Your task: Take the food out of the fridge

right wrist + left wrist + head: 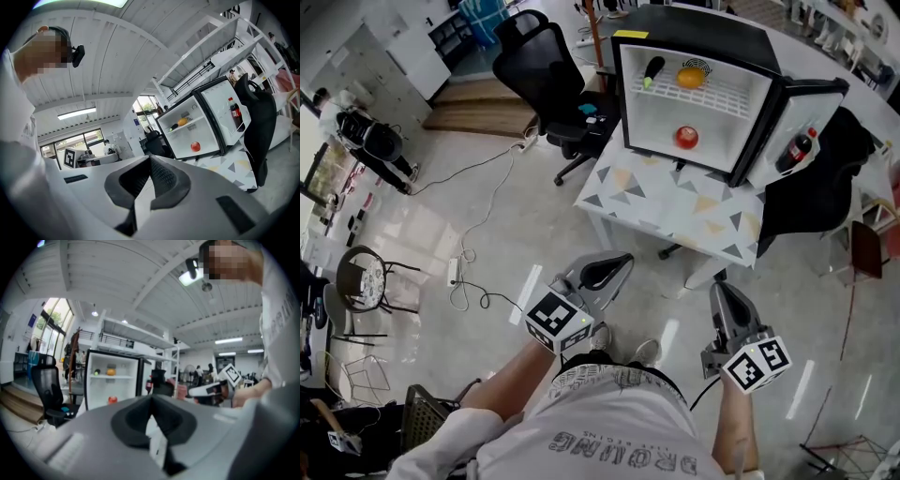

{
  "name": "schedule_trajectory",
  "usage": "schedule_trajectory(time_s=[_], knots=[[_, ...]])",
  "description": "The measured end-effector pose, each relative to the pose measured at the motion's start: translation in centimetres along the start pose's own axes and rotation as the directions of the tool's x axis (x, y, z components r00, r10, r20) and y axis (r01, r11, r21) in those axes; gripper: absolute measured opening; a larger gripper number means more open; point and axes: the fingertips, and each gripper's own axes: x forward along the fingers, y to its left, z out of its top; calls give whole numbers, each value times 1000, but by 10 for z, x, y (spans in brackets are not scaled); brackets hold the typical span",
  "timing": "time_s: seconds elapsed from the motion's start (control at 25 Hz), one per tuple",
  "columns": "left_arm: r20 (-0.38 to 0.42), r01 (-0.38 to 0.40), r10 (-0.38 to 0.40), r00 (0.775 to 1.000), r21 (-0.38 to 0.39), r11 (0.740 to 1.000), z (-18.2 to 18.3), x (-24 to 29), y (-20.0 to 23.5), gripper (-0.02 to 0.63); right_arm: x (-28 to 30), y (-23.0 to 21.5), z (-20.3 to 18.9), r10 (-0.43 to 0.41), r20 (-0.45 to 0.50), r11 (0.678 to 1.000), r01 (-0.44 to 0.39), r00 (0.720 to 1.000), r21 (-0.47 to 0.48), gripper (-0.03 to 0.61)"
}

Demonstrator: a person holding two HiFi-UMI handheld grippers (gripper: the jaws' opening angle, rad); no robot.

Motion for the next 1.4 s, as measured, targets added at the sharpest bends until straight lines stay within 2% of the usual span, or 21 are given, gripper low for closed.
schedule_trajectory(time_s=[0.36,0.72,1.4], knots=[[-5,-4,5,1000,12,1000,-1,14,-21,6,-14,-18,3,23,3,1000,-23,1000,6,-12],[-13,-9,9,1000,14,1000,-4,22,-25,6,-17,-28,6,27,8,1000,-27,1000,10,-12],[3,-11,11,1000,11,1000,-7,34,1,6,3,-41,14,13,10,1000,-13,1000,-15,-12]])
